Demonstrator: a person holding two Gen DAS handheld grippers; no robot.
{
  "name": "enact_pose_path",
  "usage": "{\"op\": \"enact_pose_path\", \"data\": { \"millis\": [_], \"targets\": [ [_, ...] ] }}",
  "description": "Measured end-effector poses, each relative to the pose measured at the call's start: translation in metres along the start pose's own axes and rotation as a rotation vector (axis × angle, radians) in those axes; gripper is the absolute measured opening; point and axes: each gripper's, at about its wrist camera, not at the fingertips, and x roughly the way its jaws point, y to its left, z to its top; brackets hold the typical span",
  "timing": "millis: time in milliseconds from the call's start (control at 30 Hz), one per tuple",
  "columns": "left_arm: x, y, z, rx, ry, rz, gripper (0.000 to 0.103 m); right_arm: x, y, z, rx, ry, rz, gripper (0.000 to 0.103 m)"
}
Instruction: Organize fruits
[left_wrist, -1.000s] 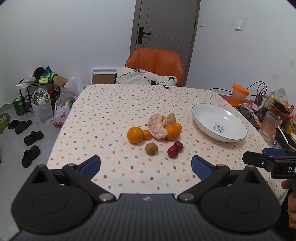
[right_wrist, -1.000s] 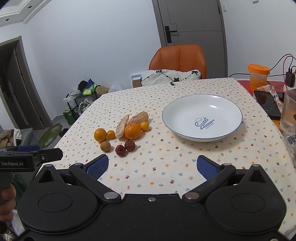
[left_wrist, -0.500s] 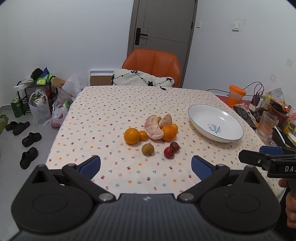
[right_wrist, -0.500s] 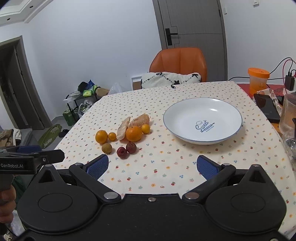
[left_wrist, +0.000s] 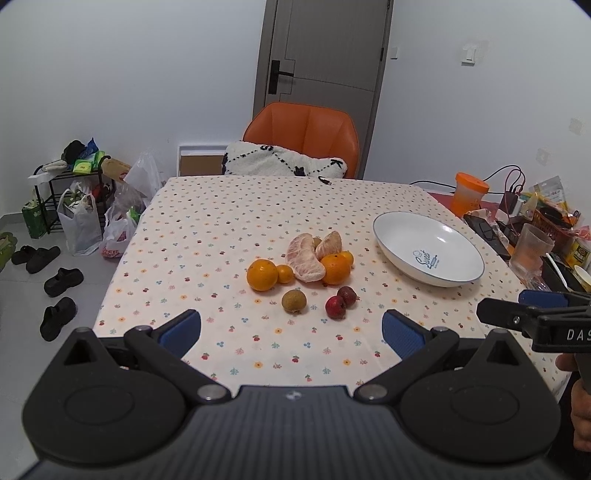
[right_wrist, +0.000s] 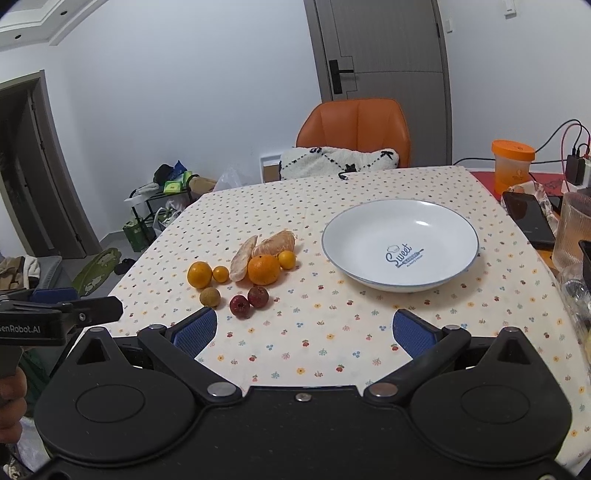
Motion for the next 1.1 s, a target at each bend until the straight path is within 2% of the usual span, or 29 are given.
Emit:
{"op": "enact_pose_path", "data": {
  "millis": [233,633,867,1100],
  "targets": [
    [0.003,0.007,-0.002,-0.019,0.005,0.005,0.103,0.002,-0.001,-0.002,0.013,0.013,0.033,0.103],
    [0.024,0.008,-0.007,-0.002,0.017,0.011,0.103,0.023,-0.002,-0.005,0.015,0.036,0.031,0.103],
    [0.040,0.011,-0.007,-0.009,0.013,0.003,0.103,0.037,-0.006,-0.004,0.028,0.033,0.096,0.103],
    [0.055,0.011,-0.007,-0.008,-0.007,-0.024,0.101,0.058,-0.011,-0.004,0.049,0.029,0.119,0.102]
  ]
}}
